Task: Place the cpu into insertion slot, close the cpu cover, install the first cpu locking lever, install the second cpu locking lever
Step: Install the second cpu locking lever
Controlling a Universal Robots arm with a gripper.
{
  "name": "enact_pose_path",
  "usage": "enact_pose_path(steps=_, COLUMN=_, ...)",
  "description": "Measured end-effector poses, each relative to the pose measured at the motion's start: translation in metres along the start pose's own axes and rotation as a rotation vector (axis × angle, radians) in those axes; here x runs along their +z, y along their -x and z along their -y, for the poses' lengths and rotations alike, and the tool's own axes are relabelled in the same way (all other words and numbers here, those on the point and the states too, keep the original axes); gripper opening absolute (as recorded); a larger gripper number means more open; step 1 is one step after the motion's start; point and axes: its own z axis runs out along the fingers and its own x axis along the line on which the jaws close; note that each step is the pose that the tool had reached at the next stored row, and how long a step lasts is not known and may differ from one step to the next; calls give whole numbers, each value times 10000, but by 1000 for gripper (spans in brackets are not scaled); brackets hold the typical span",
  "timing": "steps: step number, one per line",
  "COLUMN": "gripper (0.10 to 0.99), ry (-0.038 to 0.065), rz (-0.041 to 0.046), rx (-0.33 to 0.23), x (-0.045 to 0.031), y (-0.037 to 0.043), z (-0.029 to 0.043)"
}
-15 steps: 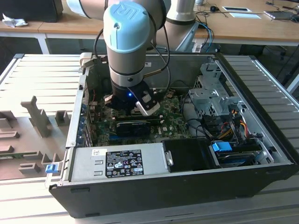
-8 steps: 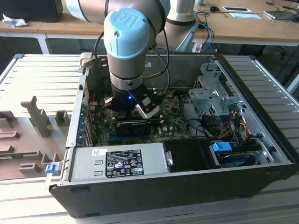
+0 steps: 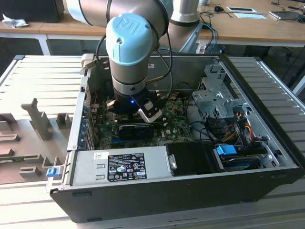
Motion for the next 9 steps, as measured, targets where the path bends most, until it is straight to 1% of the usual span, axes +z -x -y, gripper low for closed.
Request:
enact_pose_path(steps=2, gripper=106, ry=4, rz=2, rx=-1, x=-25, y=1, z=-8)
enact_pose_path(steps=3, gripper=106, ry=3, rz=1, rx=1, x=-111, y=5, z=-36)
enact_pose_path(steps=4, gripper=106, ry=3, rz=-1, rx=2, x=-160, y=7, z=-51)
enact_pose_path(steps=9, gripper=106, ry=3, rz=-2, rx=2, x=-245, y=12, z=-78)
